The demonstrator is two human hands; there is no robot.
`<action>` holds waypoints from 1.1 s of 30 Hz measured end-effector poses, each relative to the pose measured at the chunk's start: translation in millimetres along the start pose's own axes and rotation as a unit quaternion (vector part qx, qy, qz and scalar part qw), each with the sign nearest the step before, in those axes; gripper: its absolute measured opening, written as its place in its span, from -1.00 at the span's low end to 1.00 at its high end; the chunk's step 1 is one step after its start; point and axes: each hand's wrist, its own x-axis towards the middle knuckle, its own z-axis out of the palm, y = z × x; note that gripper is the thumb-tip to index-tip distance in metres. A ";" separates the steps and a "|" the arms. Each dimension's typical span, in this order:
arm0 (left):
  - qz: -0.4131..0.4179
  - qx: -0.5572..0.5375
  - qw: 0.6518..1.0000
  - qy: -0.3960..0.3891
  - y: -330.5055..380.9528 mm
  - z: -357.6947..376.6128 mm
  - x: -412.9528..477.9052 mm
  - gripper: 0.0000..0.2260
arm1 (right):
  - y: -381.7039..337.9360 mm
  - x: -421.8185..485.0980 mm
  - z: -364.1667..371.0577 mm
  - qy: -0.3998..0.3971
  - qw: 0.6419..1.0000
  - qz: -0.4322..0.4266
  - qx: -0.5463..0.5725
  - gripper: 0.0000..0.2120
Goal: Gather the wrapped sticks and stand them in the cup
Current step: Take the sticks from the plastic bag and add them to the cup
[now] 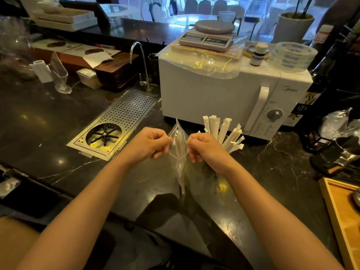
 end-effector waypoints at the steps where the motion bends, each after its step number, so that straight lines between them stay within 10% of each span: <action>1: -0.011 0.031 0.999 -0.003 2.0 -5.2 0.9 -0.70 | -2.5 0.6 -3.6 0.000 1.000 0.005 -0.026 -0.64; 21: 0.086 0.277 0.941 0.172 39.1 -31.9 33.6 -0.77 | -1.2 0.9 -19.9 0.003 0.984 0.153 -0.095 -0.67; 27: 0.154 0.287 0.940 0.100 60.6 -42.9 38.6 -0.81 | 3.3 7.9 -17.1 -0.072 0.938 0.190 0.281 -0.75; 33: 0.194 0.290 0.936 0.035 75.3 -39.6 37.2 -0.82 | 26.1 30.6 -16.0 -0.174 0.817 0.162 0.525 -0.15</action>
